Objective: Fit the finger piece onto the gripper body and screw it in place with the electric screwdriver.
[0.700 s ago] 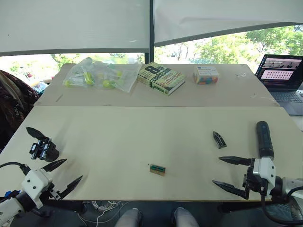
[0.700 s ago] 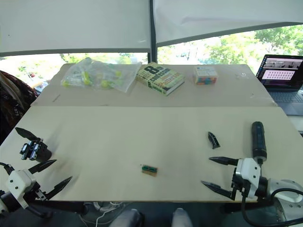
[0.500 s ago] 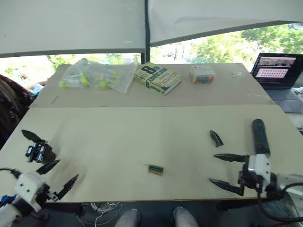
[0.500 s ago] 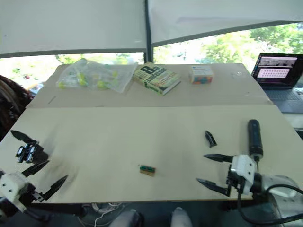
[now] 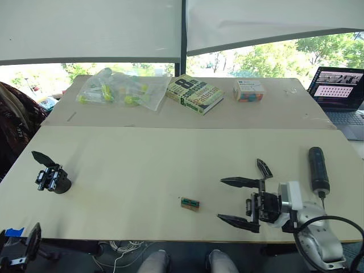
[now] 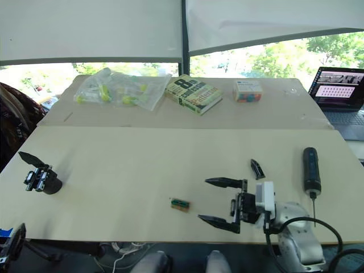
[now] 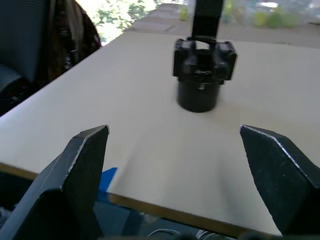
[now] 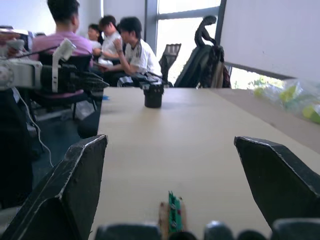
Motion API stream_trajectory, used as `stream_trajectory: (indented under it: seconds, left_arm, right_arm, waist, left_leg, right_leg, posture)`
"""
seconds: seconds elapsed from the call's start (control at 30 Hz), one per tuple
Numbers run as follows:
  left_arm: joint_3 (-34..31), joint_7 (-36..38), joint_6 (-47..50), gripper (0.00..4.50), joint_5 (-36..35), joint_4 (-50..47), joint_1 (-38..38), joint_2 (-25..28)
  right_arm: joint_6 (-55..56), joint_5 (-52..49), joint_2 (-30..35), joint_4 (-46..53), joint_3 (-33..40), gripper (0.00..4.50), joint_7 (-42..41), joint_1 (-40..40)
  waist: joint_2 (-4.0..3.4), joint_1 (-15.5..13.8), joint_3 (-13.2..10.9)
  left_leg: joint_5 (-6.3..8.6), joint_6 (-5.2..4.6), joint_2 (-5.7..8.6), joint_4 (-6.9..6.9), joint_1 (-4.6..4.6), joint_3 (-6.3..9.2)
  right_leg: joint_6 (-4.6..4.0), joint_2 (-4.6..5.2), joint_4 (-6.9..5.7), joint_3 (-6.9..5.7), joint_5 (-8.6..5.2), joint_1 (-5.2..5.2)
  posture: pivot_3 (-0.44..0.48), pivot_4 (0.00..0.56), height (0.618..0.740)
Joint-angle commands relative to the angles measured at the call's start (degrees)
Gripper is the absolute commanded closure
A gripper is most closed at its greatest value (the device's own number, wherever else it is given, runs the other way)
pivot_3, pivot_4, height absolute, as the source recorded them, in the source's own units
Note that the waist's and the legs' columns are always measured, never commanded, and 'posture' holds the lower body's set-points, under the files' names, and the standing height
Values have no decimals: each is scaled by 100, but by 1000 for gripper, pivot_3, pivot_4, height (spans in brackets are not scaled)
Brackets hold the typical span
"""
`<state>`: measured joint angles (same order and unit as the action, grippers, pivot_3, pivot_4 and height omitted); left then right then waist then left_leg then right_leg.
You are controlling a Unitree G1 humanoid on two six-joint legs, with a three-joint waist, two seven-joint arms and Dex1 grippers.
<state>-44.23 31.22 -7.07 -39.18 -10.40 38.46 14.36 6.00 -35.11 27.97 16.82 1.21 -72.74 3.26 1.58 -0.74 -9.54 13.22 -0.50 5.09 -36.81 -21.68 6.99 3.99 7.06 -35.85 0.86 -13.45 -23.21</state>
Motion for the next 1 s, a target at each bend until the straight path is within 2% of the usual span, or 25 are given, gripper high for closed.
stream_trajectory:
  seconds: [0.03,0.23,0.33,0.47,0.67,1.0]
  left_arm:
    - [-6,-164,231,80,-118,-196,-88,63]
    - [322,-633,567,80,593,83,-690,507]
    - [565,-823,789,80,957,394,-1166,868]
    - [806,-894,913,80,1310,760,-1715,1152]
    - [1001,-912,898,80,1619,1317,-2411,1373]
    - [1143,-771,921,80,1709,1934,-3004,1412]
  right_arm:
    - [263,-32,-77,88,-16,0,-71,-31]
    - [397,35,-85,-89,-46,0,-129,-130]
    - [450,26,-90,-123,-55,0,-168,-218]
    - [444,16,-95,-79,-78,0,-167,-274]
    - [479,91,-125,-58,-83,0,-68,-319]
    - [531,135,-114,-127,-71,0,17,-370]
  waist:
    - [0,-1,0]
    - [-10,-15,3]
    - [-54,-12,5]
    - [-30,0,17]
    - [-18,72,21]
    - [-18,47,21]
  left_leg:
    - [0,0,0,0,0,0]
    - [-1,0,0,0,3,5]
    - [-3,-4,1,1,4,5]
    - [-9,-9,-3,1,5,10]
    - [-6,-8,-7,0,25,2]
    - [-7,-6,-19,0,30,3]
  right_leg:
    - [0,0,0,0,0,0]
    - [-2,-11,-5,-4,1,0]
    - [-4,-11,-5,-2,1,-4]
    - [-15,-28,-14,-3,2,-9]
    - [-28,-35,-9,10,15,-5]
    - [-66,-49,-11,11,37,-6]
  posture:
    - [0,150,737]
    - [0,150,737]
    - [0,150,737]
    - [0,150,737]
    - [0,150,737]
    - [0,150,737]
